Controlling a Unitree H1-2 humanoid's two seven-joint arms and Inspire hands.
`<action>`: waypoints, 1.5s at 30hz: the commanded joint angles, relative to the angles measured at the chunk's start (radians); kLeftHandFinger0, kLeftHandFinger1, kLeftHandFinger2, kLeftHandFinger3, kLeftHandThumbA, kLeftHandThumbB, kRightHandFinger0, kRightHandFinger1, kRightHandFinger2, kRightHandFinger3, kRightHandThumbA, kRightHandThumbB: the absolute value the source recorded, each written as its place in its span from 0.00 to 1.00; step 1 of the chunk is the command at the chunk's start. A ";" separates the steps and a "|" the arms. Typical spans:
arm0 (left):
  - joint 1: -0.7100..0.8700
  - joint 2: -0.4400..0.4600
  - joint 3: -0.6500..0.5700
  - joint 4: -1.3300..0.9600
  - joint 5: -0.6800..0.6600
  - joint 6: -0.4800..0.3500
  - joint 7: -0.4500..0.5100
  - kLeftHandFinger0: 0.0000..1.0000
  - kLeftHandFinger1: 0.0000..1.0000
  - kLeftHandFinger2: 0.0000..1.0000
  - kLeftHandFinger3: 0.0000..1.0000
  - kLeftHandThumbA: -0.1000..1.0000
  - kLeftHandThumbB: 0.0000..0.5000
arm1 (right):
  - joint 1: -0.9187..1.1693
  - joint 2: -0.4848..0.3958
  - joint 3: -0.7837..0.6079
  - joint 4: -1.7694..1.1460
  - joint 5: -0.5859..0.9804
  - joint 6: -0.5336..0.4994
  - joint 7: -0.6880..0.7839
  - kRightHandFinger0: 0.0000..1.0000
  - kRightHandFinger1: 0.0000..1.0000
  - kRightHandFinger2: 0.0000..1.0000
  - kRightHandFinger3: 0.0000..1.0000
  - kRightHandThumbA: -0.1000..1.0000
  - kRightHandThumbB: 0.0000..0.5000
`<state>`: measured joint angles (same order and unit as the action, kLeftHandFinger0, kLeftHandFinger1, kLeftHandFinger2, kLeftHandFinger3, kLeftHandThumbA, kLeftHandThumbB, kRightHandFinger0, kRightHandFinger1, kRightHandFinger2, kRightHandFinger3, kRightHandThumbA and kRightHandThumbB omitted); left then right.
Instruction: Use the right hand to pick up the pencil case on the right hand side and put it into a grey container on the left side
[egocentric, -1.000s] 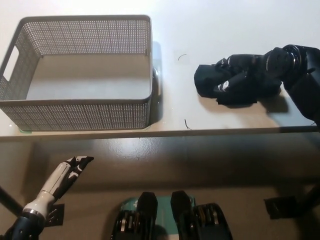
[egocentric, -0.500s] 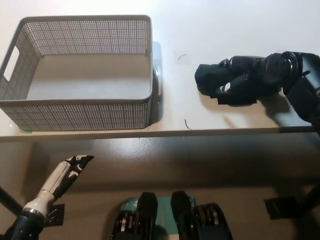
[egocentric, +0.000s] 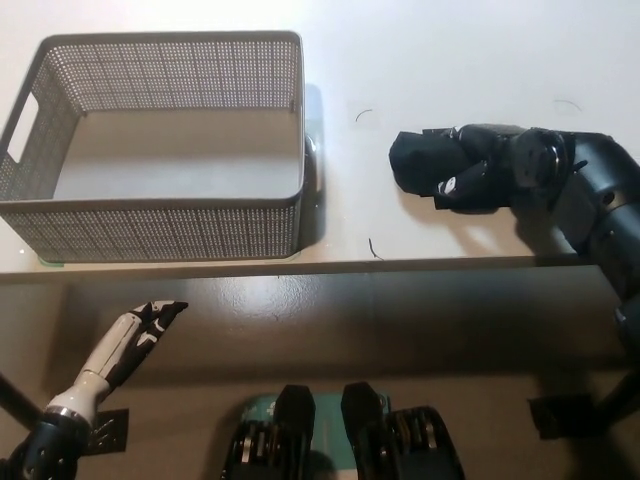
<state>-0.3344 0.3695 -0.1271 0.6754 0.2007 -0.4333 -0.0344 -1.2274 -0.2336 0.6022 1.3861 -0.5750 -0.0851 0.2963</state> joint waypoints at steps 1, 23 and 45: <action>-0.032 0.032 0.005 -0.028 -0.022 -0.037 0.001 0.89 0.88 0.81 0.77 1.00 1.00 | 0.008 0.019 0.007 0.040 -0.015 0.012 -0.036 1.00 1.00 1.00 1.00 0.68 1.00; -0.047 0.039 0.003 -0.032 -0.026 -0.037 -0.012 0.94 0.91 0.83 0.79 1.00 1.00 | 0.044 -0.013 -0.010 0.024 -0.029 -0.105 -0.591 0.00 0.14 0.38 0.35 0.00 0.52; -0.023 0.044 0.006 -0.053 -0.036 -0.037 -0.021 0.96 0.93 0.86 0.82 1.00 1.00 | 0.001 -0.031 -0.087 -0.010 0.017 -0.194 -0.674 0.00 0.33 0.84 0.67 0.00 0.30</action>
<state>-0.3444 0.3822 -0.1278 0.6562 0.1812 -0.4332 -0.0528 -1.1351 -0.2431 0.5434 1.4101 -0.5793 -0.2188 -0.3128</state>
